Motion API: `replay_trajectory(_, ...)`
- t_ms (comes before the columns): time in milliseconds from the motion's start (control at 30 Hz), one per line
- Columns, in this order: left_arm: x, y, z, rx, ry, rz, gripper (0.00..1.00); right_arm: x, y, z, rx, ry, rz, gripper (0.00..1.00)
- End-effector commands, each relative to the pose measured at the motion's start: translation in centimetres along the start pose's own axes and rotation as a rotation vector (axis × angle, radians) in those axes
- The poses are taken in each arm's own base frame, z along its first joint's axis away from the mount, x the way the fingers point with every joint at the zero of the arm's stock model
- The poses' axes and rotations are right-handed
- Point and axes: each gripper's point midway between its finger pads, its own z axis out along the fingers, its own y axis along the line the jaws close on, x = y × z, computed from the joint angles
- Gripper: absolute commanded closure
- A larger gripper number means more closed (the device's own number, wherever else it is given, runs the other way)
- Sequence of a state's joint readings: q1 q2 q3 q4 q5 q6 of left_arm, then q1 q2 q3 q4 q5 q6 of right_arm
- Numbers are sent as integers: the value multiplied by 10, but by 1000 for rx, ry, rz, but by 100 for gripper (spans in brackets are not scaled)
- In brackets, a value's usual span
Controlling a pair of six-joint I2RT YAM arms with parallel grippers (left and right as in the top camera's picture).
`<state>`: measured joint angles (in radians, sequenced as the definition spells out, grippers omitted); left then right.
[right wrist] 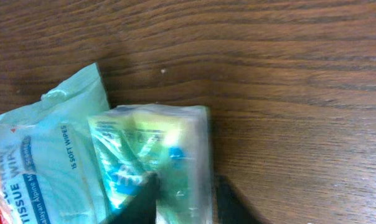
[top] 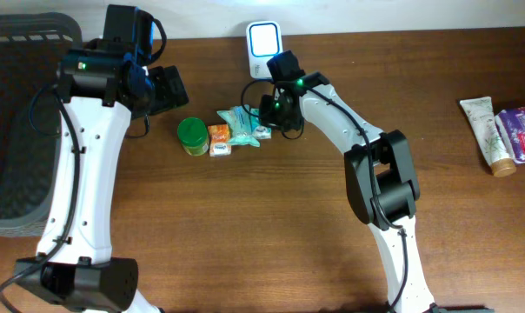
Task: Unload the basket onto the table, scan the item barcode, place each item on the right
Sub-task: 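Hold the tube at the scanner, then place it beside the tissues at right, then grasp the light-green wipes pack with the right gripper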
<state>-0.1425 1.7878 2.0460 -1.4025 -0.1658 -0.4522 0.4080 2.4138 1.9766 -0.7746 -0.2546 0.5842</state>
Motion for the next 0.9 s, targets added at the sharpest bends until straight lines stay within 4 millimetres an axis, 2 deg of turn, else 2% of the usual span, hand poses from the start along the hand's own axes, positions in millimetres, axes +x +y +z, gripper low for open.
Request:
replay_trajectory(0, -4, 4, -7, 1, -25, 3, 1, 12, -3, 2, -21, 72, 32, 96)
replay_trajectory(33, -4, 4, -7, 1, -25, 3, 1, 10, 0, -7, -49, 80, 42, 96)
replay_trajectory(67, -4, 4, -7, 1, -25, 3, 1, 8, 13, -27, -144, 111, 59, 96)
replay_trajectory(133, -4, 4, -7, 1, -25, 3, 1, 12, 45, -67, -402, 237, 121, 96)
replay_trajectory(167, -4, 3, -7, 1, -25, 3, 1, 14, 57, -89, -543, 331, 204, 96)
replay_trajectory(200, -4, 4, -7, 1, -25, 3, 1, 15, 62, -103, -626, 391, 251, 96)
replay_trajectory(300, -4, 3, -7, 1, -25, 3, 1, 2, 46, -131, -726, 498, 447, 96)
replay_trajectory(400, -4, 4, -7, 1, -25, 3, 1, 3, 41, -164, -843, 658, 598, 96)
replay_trajectory(467, -4, 4, -7, 1, -25, 3, 1, 1, 39, -171, -878, 675, 606, 96)
replay_trajectory(700, -4, 3, -7, 1, -25, 3, 1, 2, 42, -176, -907, 695, 601, 96)
replay_trajectory(867, -4, 4, -7, 1, -25, 3, 1, 7, 49, -173, -894, 703, 585, 96)
